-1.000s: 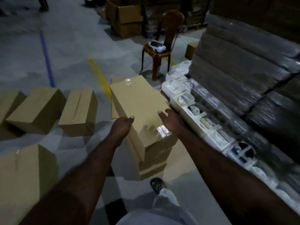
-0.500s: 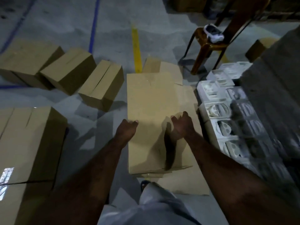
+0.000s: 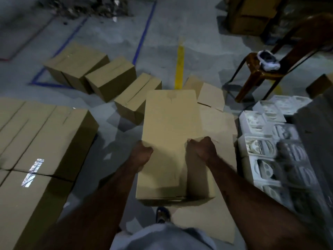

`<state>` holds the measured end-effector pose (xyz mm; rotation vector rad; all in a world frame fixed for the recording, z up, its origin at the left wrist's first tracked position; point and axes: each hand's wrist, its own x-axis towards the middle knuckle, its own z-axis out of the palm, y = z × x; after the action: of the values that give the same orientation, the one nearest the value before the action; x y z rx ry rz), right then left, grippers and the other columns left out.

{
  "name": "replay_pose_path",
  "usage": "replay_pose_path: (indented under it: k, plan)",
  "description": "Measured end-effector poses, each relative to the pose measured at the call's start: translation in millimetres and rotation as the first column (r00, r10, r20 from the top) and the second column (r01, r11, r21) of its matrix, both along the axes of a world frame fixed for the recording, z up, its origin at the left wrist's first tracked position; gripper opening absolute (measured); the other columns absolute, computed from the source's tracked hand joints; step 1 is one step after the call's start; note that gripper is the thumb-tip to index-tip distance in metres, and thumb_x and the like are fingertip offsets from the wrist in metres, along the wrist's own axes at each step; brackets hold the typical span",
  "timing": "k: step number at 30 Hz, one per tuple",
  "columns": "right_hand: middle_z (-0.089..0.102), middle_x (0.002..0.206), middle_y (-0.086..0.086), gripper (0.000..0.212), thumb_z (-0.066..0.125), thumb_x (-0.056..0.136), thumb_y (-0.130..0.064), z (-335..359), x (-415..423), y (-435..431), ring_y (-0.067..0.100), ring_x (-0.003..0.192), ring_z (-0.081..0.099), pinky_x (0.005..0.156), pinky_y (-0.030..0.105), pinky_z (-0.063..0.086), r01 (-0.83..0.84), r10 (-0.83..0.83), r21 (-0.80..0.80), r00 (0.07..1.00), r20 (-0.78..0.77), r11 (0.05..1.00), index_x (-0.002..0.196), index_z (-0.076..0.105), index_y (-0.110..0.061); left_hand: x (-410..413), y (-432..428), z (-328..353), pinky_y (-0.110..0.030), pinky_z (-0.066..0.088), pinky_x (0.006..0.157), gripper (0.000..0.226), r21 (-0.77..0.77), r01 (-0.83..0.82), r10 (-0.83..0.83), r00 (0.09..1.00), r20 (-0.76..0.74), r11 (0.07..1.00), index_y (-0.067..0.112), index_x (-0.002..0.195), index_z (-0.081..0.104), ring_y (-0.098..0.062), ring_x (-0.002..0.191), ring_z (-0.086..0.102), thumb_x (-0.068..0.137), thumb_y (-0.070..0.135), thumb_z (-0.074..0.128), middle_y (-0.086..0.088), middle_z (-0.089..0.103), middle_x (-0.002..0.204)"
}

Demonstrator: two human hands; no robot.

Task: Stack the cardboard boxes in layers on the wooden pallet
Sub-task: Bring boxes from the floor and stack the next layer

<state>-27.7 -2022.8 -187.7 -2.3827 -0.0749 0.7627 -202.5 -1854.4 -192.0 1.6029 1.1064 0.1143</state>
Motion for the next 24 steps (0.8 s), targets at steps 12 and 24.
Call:
replay_pose_path:
  k: [12,24]
  plan:
    - [0.058,0.132,0.013,0.086,0.070,0.077,-0.060,53,-128,115,0.032,0.113,0.060,0.086,0.035,0.052,-0.384,0.379,0.103,0.923,0.058,0.918,0.139,0.040,-0.008,-177,58,83,-0.036,0.047,0.076,0.038,0.311,-0.238,0.259,0.966,-0.026,0.920,-0.001,0.115,0.061,-0.025,0.097,0.061,0.086,0.020,0.076,-0.010,0.064,0.104]
    - [0.065,0.126,0.011,0.094,0.065,0.066,-0.072,91,-407,215,0.033,0.110,0.064,0.091,0.041,0.053,-0.636,0.621,0.198,0.771,0.139,0.746,0.135,0.046,-0.012,-489,96,125,-0.031,0.047,0.059,0.038,0.416,-0.412,0.514,0.841,-0.170,0.811,0.009,0.098,0.062,-0.025,0.078,0.063,0.084,0.042,0.076,-0.008,0.066,0.088]
